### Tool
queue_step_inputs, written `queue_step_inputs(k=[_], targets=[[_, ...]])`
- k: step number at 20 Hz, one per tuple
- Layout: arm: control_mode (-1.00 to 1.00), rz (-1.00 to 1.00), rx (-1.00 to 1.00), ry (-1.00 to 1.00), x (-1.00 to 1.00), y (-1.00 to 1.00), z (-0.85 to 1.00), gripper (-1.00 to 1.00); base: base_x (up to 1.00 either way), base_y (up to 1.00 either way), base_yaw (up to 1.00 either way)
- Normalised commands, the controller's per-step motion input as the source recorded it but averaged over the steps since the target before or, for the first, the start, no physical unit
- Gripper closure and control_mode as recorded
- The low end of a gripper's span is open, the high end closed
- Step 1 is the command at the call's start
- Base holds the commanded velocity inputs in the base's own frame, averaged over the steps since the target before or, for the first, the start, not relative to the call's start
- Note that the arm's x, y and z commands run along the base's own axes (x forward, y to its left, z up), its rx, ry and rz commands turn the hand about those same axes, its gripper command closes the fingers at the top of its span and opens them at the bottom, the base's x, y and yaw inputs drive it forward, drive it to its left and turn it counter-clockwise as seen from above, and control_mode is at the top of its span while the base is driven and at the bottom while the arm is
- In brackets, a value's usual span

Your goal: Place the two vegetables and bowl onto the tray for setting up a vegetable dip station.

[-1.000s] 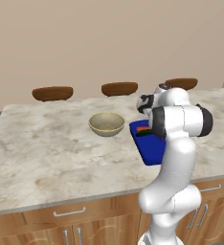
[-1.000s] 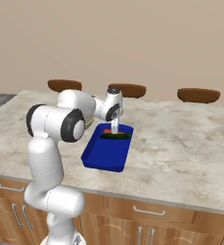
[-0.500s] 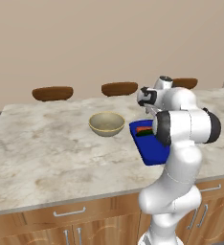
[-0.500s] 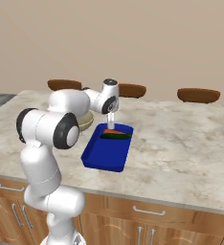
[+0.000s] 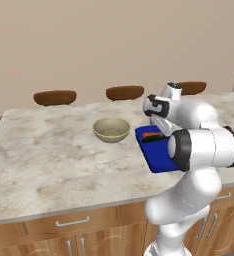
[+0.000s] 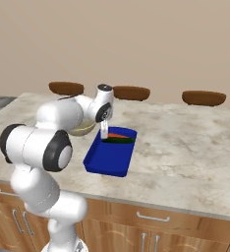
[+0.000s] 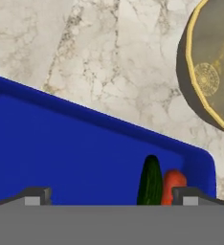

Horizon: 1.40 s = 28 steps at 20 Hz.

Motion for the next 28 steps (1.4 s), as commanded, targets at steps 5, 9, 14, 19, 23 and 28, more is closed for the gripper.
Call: queue_step_inputs(k=[5, 9, 14, 19, 23, 28], targets=[[-1.00, 0.03, 0.04, 0.00, -0.25, 0.50, 0.03, -1.00, 0.00, 0.00, 0.00], [-1.00, 0.03, 0.01, 0.00, 0.00, 0.61, 0.06, -1.00, 0.00, 0.00, 0.00], [-1.00, 0.03, 0.00, 0.00, 0.15, 0.58, 0.00, -1.00, 0.00, 0.00, 0.00], [-1.00, 0.03, 0.00, 0.00, 0.37, 0.41, 0.00, -1.00, 0.00, 0.00, 0.00], [-1.00, 0.02, 0.00, 0.00, 0.43, 0.33, 0.00, -1.00, 0.00, 0.00, 0.00], [-1.00, 0.00, 0.00, 0.00, 0.26, 0.16, 0.00, -1.00, 0.00, 0.00, 0.00]])
